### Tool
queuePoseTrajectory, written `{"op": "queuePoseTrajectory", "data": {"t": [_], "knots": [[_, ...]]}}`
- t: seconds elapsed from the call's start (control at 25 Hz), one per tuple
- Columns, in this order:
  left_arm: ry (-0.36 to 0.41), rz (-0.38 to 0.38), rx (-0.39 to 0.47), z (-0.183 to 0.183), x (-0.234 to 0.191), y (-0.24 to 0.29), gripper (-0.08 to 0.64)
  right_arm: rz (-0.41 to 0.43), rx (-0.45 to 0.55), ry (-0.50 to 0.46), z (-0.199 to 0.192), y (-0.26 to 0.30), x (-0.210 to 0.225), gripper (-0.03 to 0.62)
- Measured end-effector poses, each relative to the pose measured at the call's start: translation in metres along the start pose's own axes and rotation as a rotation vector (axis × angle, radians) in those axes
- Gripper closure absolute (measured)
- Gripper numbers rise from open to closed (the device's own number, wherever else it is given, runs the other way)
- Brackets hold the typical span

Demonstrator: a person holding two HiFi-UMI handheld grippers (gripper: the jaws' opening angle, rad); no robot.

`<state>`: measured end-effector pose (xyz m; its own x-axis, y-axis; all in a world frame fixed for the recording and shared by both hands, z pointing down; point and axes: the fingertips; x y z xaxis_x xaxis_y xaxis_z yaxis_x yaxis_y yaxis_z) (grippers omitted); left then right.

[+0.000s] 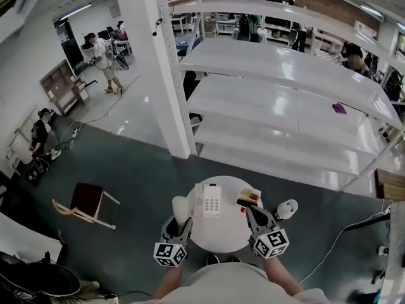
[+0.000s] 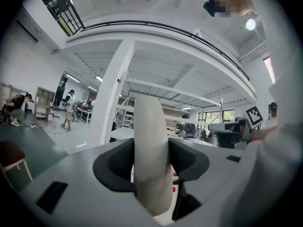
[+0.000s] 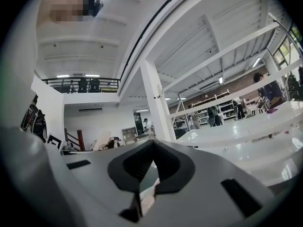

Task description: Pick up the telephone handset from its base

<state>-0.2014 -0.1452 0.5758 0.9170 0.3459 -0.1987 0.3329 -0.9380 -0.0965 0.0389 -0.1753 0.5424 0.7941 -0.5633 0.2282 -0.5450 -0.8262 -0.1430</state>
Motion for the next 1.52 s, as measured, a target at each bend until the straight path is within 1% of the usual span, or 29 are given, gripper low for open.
{"op": "queuePoseTrajectory", "data": {"t": [0.2, 0.4, 0.56, 0.76, 1.04, 1.52], "knots": [[0.006, 0.009, 0.044, 0.016, 0.000, 0.007, 0.336, -0.016, 0.020, -0.012, 0.006, 0.000, 0.003, 0.583], [0.020, -0.009, 0.067, 0.027, 0.004, 0.013, 0.336, -0.007, 0.023, -0.016, 0.008, 0.002, 0.003, 0.583], [0.041, -0.027, 0.070, 0.032, 0.007, 0.018, 0.336, -0.004, 0.026, -0.019, 0.010, 0.002, 0.003, 0.583], [0.048, -0.045, 0.071, 0.038, 0.011, 0.022, 0.336, -0.008, 0.025, -0.020, 0.011, 0.002, 0.005, 0.583], [0.039, -0.045, 0.080, 0.042, 0.010, 0.023, 0.336, -0.011, 0.027, -0.020, 0.011, 0.003, 0.003, 0.584], [0.046, -0.052, 0.082, 0.044, 0.012, 0.026, 0.336, -0.016, 0.036, -0.022, 0.014, 0.003, 0.008, 0.584]]}}
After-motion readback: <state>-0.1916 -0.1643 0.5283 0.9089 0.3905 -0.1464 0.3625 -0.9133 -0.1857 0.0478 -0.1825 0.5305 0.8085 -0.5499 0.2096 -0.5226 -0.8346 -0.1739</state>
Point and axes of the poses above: the fingertips, and each gripper's own axes: y forward along the fingers, x to its right, z out of its top, and after that the axes turned 10 degrees about x, right-handed
